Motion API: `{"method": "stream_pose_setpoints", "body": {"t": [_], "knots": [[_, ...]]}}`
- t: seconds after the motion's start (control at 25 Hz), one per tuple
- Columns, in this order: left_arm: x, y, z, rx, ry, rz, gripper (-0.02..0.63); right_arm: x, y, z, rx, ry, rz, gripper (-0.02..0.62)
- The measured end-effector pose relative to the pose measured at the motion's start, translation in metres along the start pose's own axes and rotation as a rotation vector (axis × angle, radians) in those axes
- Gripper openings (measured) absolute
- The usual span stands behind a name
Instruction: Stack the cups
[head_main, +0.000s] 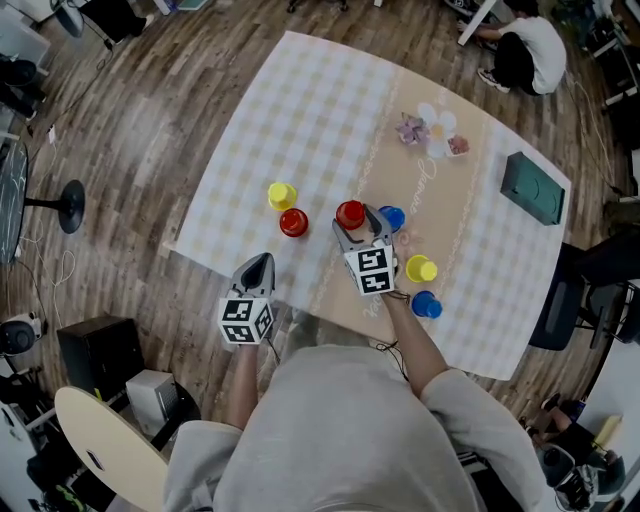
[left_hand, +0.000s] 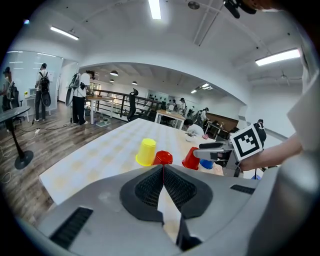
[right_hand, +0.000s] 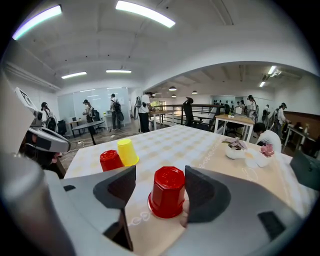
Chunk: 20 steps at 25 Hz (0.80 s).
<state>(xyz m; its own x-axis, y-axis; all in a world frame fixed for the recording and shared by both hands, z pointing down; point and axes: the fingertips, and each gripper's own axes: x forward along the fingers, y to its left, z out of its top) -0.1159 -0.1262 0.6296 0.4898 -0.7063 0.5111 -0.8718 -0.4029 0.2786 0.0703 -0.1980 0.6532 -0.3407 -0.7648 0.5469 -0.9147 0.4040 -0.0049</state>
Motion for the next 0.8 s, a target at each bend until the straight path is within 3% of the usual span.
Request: {"method": "stream_pose_setpoints", "body": {"t": [0.4, 0.6, 0.8], "knots": [[-0.003, 0.009, -0.001, -0.006, 0.003, 0.012, 0.015, 0.003, -0.015, 0.001, 0.014, -0.001, -0.056, 0.290], [-0.002, 0.009, -0.002, -0.003, 0.008, 0.008, 0.015, 0.003, -0.011, 0.010, 0.001, -0.009, -0.042, 0.291], [-0.004, 0.007, -0.005, -0.005, 0.011, 0.007, 0.015, 0.008, -0.002, -0.006, -0.023, 0.038, -0.020, 0.302]]}}
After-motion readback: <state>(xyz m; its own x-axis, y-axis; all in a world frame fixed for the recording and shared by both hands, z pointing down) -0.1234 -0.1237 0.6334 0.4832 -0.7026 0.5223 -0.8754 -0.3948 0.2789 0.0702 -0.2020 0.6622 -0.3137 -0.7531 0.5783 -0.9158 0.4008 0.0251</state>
